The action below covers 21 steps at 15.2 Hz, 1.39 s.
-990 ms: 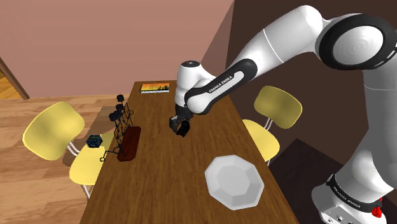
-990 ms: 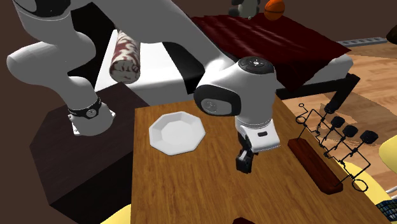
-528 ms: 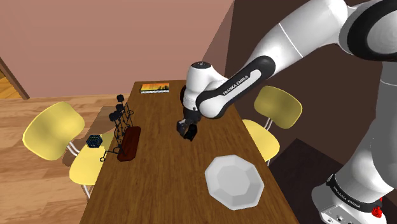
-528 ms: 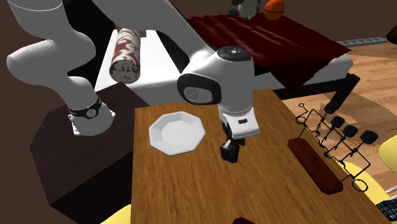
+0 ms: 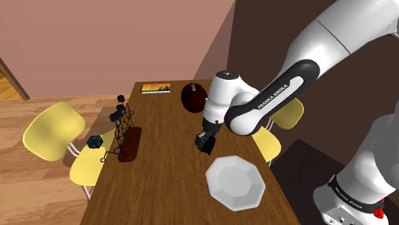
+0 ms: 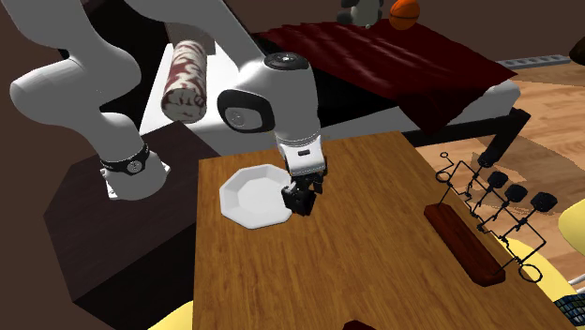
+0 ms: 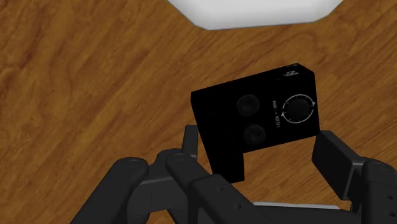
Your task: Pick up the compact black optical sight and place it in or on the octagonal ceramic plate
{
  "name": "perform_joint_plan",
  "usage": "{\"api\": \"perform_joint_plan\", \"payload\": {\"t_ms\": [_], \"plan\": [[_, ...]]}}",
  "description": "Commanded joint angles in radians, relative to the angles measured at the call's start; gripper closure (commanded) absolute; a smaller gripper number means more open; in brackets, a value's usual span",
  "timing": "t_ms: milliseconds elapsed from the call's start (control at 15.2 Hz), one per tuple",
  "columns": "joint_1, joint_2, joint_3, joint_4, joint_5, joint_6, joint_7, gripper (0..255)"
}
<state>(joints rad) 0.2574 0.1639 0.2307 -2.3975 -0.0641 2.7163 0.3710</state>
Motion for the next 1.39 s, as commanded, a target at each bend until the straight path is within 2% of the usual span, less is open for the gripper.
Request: {"api": "perform_joint_plan", "payload": {"t_ms": [0, 396, 528, 594, 858, 1056, 1188, 1320], "plan": [[0.008, -0.064, 0.015, -0.088, 0.018, 0.027, 0.010, 255], [0.048, -0.247, 0.061, -0.323, 0.111, 0.085, 0.017, 255], [0.076, -0.311, 0.074, -0.396, 0.155, 0.096, 0.017, 255], [0.109, -0.372, 0.085, -0.460, 0.198, 0.100, 0.019, 255], [0.086, -0.294, 0.098, -0.464, 0.153, 0.181, 0.051, 255], [0.056, -0.232, 0.114, -0.464, 0.091, 0.241, 0.095, 255], [0.031, -0.189, 0.121, -0.462, 0.019, 0.279, 0.146, 255], [0.011, -0.144, 0.113, -0.456, -0.093, 0.315, 0.228, 255]]}}
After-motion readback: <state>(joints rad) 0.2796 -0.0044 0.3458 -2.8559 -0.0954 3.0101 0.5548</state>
